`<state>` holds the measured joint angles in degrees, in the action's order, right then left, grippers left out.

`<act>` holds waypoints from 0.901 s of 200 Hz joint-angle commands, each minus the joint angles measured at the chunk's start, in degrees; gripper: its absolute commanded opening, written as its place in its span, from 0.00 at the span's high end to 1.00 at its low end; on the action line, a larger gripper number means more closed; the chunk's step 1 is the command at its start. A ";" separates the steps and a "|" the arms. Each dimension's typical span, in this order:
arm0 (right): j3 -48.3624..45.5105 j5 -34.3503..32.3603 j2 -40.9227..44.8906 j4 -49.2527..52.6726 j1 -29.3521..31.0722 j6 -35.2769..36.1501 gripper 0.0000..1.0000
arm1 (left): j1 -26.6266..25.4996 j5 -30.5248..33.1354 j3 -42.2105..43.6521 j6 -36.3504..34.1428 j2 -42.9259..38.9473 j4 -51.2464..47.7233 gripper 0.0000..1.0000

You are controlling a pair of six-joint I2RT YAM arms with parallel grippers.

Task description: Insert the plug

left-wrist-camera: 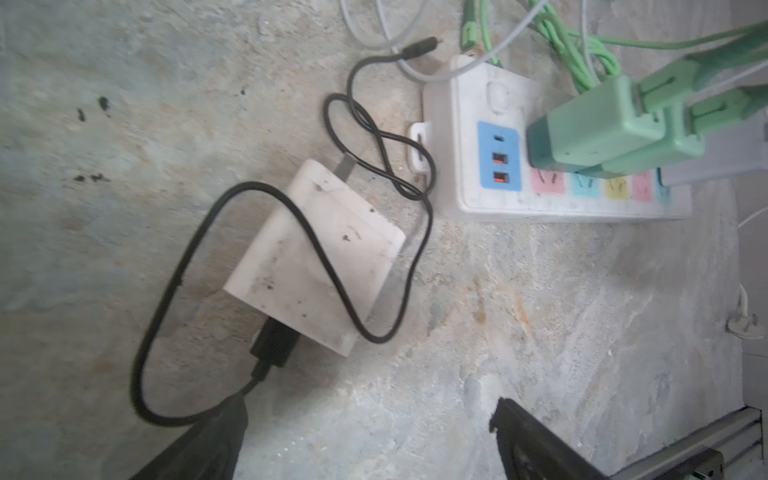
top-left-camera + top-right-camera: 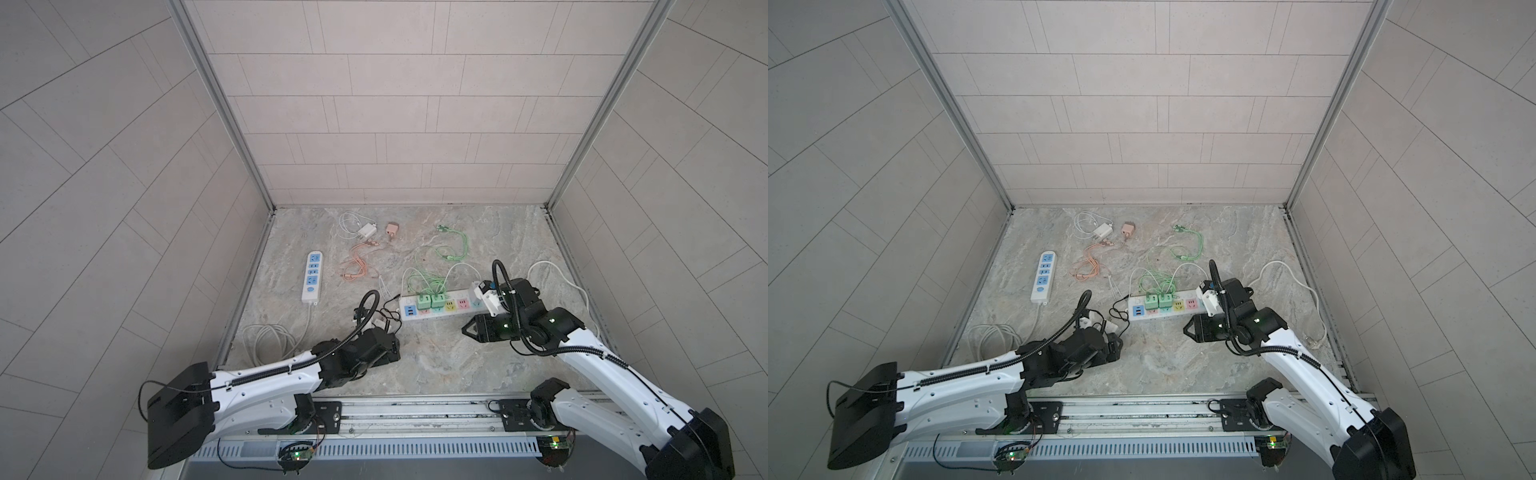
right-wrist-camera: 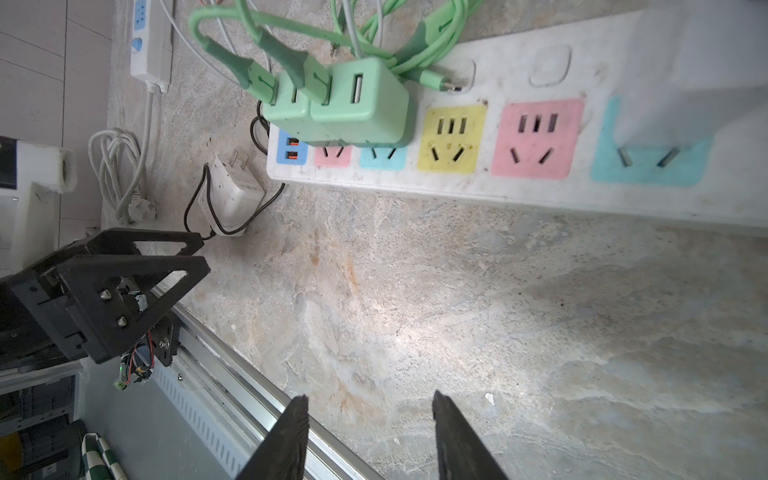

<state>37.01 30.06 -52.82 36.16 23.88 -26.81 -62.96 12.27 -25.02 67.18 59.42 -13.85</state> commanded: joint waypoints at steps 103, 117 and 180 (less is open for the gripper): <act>-1.20 1.28 1.00 -0.49 0.26 0.52 0.51 | -1.89 9.04 3.62 3.17 4.08 7.52 0.01; -1.22 1.15 0.88 -0.33 0.43 0.44 0.51 | -1.06 10.26 4.00 2.51 2.89 6.37 0.01; -1.10 0.96 0.56 -0.45 0.79 0.40 0.51 | 10.40 5.25 7.36 -2.48 1.47 8.11 0.00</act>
<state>36.10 31.05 -52.75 35.31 24.27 -26.81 -58.15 19.31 -19.75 68.29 60.73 -6.72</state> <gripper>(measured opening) 0.490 0.995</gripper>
